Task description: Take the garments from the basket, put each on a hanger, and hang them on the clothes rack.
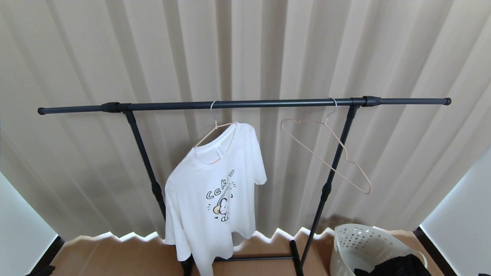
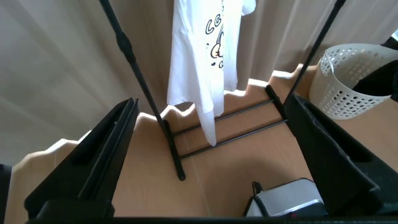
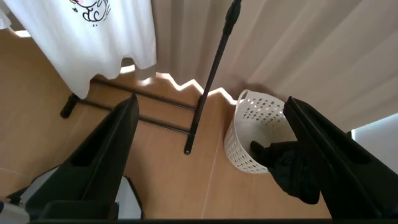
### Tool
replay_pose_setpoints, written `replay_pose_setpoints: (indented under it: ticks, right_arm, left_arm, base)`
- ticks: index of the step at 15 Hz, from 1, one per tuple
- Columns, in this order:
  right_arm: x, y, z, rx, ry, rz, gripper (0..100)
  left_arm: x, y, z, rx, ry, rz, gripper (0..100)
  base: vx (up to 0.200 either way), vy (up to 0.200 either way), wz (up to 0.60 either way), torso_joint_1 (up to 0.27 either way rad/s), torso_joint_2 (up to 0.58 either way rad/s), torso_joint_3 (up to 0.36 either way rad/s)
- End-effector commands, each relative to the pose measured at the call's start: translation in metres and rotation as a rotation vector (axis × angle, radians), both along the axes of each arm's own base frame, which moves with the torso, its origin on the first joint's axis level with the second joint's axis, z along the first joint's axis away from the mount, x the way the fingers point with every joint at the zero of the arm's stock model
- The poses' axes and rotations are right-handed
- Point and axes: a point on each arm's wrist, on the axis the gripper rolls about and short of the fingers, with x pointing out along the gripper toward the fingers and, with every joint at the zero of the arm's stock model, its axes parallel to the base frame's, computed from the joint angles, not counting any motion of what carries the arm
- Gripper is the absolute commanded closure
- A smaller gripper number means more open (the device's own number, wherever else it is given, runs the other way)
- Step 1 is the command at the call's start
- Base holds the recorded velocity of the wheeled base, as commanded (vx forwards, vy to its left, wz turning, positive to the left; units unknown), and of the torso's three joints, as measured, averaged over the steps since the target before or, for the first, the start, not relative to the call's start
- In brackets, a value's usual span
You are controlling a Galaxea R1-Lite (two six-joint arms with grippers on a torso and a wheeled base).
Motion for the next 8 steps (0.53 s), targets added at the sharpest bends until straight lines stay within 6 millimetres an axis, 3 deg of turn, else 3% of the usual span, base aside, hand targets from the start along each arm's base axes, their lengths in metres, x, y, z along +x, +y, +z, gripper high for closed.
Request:
replay_pose_setpoints:
  ticks: [1, 3, 8]
  right_arm:
    - [-0.017, -0.004, -0.004, 0.037, -0.124, -0.027, 0]
    - [-0.027, -0.005, -0.006, 0.059, -0.24, -0.061, 0]
    - [-0.041, -0.004, -0.01, 0.1, -0.392, -0.211, 0]
  left_arm:
    - [-0.021, 0.006, -0.006, -0.026, -0.09, 0.004, 0]
    - [-0.037, 0.011, -0.016, -0.036, -0.136, 0.02, 0]
    - [-0.05, 0.011, -0.022, -0.009, -0.244, 0.329, 0]
  base:
    - [0.0, 0.0, 0.0, 0.0, 0.0, 0.0]
    - [0.0, 0.0, 0.0, 0.0, 0.0, 0.0]
    - [0.0, 0.0, 0.0, 0.0, 0.0, 0.0]
